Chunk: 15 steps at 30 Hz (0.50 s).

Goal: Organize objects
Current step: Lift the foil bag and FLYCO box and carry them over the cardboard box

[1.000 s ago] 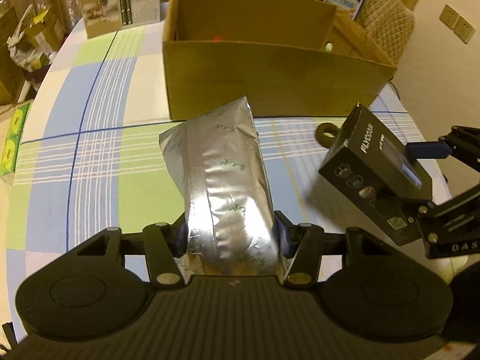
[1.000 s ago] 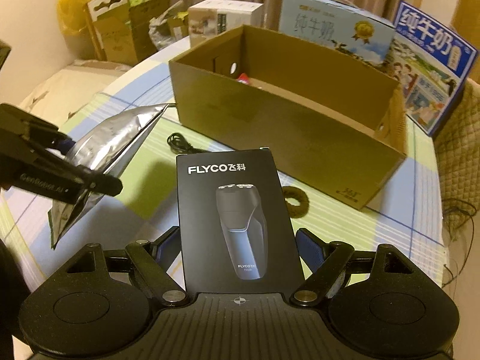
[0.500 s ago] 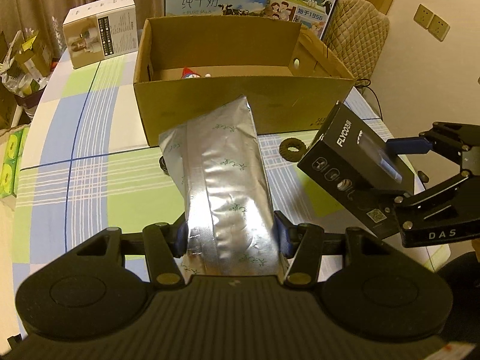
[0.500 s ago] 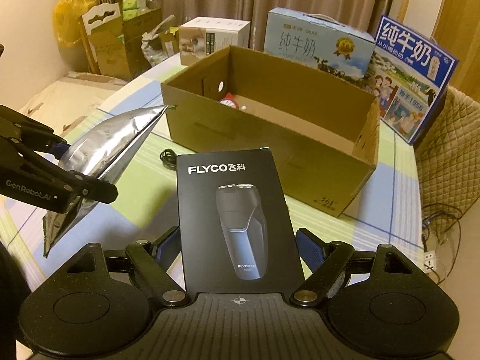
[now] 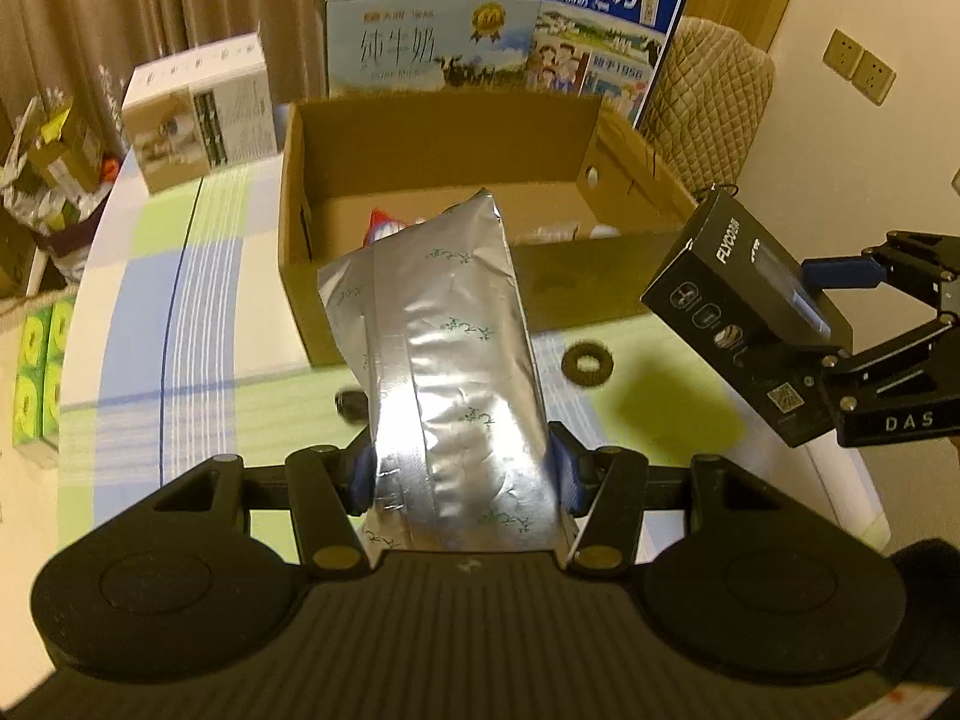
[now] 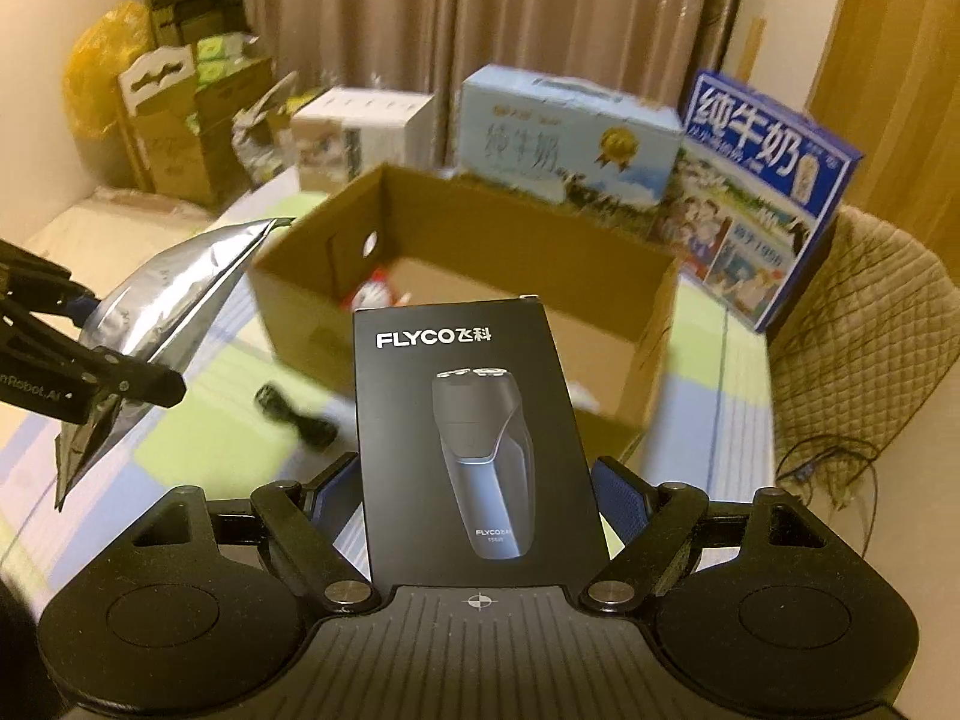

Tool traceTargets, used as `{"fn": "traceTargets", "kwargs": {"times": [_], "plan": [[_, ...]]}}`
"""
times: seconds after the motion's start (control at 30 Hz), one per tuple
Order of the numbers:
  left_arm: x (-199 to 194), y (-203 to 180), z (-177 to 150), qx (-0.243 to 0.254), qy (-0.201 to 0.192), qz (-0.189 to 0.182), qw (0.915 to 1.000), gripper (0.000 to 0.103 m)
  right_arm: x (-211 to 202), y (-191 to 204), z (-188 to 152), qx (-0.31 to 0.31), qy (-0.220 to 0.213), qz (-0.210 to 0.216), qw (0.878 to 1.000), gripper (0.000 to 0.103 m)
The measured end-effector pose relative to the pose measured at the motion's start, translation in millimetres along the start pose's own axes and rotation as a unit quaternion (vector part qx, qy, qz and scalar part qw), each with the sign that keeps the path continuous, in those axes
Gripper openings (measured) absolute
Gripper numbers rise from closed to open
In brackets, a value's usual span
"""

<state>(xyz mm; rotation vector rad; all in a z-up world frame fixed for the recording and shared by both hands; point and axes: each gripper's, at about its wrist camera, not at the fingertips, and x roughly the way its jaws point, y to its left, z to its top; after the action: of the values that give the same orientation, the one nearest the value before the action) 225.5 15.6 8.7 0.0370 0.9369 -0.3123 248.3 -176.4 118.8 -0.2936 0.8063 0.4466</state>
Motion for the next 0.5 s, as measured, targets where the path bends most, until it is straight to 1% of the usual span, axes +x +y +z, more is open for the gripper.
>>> {"fn": "traceTargets", "kwargs": {"times": [0.13,0.3,0.5], "plan": [[-2,1,31,0.008,-0.01,0.004,0.9999,0.05,3,-17,21,0.019,-0.01,-0.011,1.0,0.079],[4,2,66,0.015,-0.018,0.014,0.9996,0.05,16,-36,43,0.047,-0.006,-0.016,0.999,0.079],[18,3,90,0.018,-0.018,0.012,0.9996,0.05,31,-47,52,0.059,-0.002,-0.024,0.998,0.079]]}}
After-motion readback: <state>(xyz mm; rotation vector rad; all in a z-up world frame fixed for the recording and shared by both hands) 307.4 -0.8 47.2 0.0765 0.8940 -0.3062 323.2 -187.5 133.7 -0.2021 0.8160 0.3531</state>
